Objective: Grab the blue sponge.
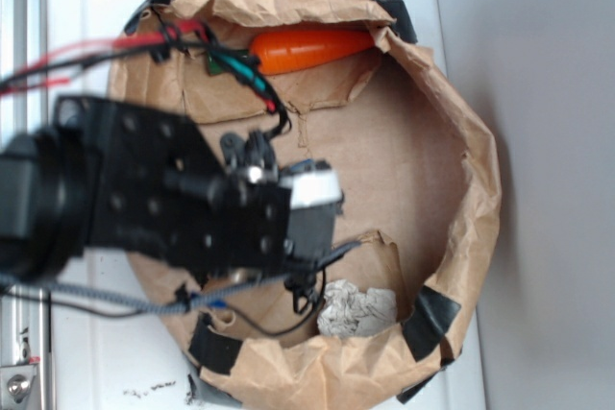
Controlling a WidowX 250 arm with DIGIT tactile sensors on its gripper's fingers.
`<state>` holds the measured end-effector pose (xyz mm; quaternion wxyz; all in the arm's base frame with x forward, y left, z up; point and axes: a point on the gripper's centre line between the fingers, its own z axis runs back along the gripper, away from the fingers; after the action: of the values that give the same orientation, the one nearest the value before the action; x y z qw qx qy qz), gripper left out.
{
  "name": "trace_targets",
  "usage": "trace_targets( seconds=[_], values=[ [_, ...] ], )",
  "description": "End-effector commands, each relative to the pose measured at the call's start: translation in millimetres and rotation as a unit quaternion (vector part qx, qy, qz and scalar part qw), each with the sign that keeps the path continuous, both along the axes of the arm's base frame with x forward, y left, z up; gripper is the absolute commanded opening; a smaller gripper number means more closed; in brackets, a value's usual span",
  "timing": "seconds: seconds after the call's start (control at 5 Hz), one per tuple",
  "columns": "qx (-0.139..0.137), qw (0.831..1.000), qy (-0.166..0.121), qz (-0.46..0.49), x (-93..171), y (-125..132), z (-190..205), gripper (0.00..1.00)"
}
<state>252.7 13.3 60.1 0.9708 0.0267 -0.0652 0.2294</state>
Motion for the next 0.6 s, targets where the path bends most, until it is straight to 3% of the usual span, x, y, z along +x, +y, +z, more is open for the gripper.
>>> trace_targets(
  seconds=[0.0,0.4],
  values=[
    [-0.021,0.999,-0.031,-0.024,4.0,27.8,35.3,1.0],
    [-0.051,0.998,-0.017,-0.029,4.8,35.0,13.1,1.0]
  ],
)
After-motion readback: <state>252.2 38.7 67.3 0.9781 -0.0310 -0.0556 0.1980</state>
